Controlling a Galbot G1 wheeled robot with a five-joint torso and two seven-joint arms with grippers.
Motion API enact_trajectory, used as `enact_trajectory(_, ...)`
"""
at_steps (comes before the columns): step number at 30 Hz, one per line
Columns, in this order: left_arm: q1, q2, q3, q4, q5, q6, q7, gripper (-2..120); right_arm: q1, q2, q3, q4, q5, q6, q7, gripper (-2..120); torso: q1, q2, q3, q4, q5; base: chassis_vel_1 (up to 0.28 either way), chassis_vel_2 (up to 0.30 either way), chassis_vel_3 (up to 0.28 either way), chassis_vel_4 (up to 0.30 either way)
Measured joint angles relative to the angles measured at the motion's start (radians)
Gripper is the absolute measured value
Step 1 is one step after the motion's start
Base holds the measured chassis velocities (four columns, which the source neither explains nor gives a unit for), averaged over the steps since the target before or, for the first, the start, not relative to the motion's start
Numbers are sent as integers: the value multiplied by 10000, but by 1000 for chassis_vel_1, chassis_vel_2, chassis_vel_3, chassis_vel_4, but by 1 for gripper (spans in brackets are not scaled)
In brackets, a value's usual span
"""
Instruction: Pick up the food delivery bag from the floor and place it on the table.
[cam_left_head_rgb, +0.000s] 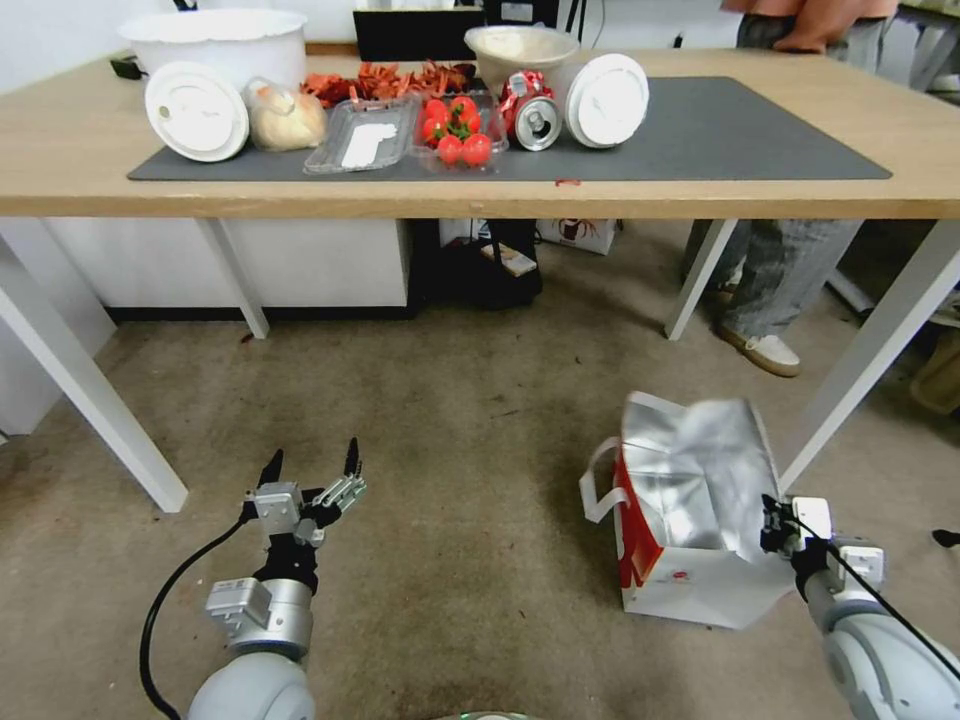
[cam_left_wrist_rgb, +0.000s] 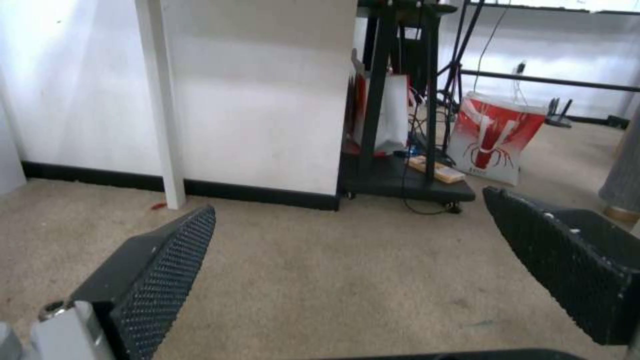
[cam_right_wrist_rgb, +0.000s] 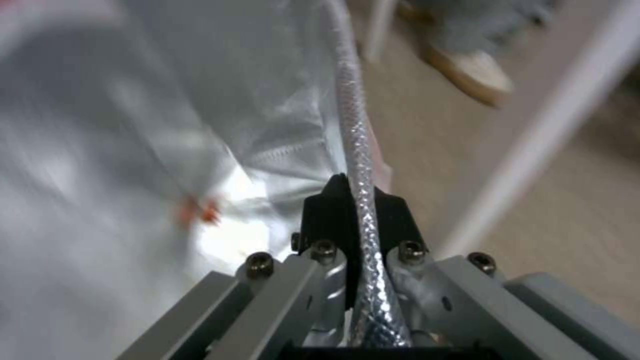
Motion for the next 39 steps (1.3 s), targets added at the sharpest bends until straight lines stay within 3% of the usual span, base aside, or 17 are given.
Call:
enact_trajectory(8, -59, 5, 15, -2, -2, 23, -25, 100, 8, -1462, 31, 283, 1720, 365, -1380, 0, 0, 0, 0, 0, 1, 0, 0, 0, 0)
enact_trajectory(11, -77, 24, 2, 3, -24, 36, -52, 100, 149, -2884, -61, 214, 3005, 444, -2571, 0, 0, 0, 0, 2, 2, 0, 0, 0, 0)
enact_trajectory(13, -77, 25, -1, 3, -33, 42, -55, 100, 176, -3120, -80, 160, 3232, 491, -2854, 0, 0, 0, 0, 0, 2, 0, 0, 0, 0)
enact_trajectory(17, -85, 23, -18, 3, -54, 89, -74, 100, 607, -4517, -380, -457, 5021, 1161, -5371, 0, 1, 0, 0, 1, 1, 0, 0, 0, 0)
enact_trajectory(21, -79, 23, -41, 2, -63, 120, -93, 100, 1116, -5261, -669, -882, 5466, 1233, -6567, 0, 1, 0, 1, 1, 1, 0, 0, 0, 0)
enact_trajectory(27, -74, 20, -75, 2, -80, 133, -103, 100, 1482, -5912, -918, -1101, 6164, 1052, -7250, 0, 1, 0, 0, 1, 0, 0, 0, 0, 0)
enact_trajectory(30, -79, 2, -78, -12, -97, 193, -103, 100, 1794, -6580, -1146, -1425, 6754, 1021, -8470, 0, 1, 0, 1, 0, 0, 0, 0, 0, 0)
enact_trajectory(39, -41, -4, -75, -68, -106, 219, -81, 100, 1943, -6966, -1209, -1559, 7211, 889, -9682, 0, 0, 0, 1, 0, 0, 0, 0, 0, 0)
